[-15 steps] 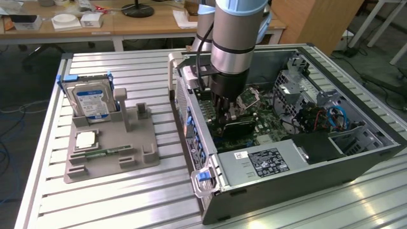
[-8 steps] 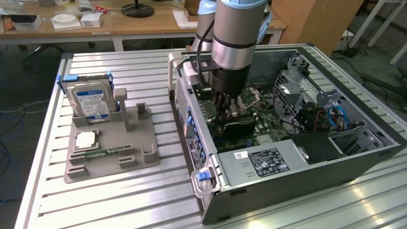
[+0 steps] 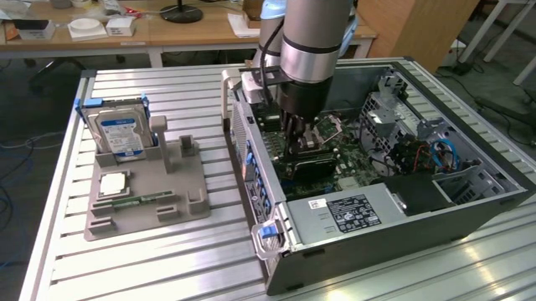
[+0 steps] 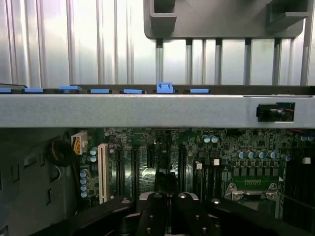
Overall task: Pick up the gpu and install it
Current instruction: 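Press down on the gpu until it lock into place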
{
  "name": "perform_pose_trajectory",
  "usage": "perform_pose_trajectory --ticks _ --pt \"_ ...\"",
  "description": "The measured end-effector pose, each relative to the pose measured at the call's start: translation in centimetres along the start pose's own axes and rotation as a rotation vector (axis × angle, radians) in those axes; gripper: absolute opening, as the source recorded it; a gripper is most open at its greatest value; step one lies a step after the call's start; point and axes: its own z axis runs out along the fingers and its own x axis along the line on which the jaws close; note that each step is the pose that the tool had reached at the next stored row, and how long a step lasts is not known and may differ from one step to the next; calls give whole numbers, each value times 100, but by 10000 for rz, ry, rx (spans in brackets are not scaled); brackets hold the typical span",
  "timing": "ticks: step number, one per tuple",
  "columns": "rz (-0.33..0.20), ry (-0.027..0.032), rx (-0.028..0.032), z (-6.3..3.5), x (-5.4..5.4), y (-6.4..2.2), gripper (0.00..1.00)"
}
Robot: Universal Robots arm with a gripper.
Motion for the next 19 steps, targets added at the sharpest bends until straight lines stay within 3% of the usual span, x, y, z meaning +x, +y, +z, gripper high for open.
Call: perform_pose_trajectory --ticks 2,3,5,7,8,9,14,19 --pt "0 0 -84 -20 0 -1 10" --pt "0 1 -208 -22 -1 -3 10" --pt "-3 9 -527 -24 0 -8 10" --pt "-6 13 -771 -28 0 -14 10" --pt "-7 17 -864 -31 0 -18 10" --pt "-8 18 -906 -33 0 -20 10" --pt "-7 19 -977 -75 0 -22 10" --pt "-7 18 -1014 -110 0 -23 10"
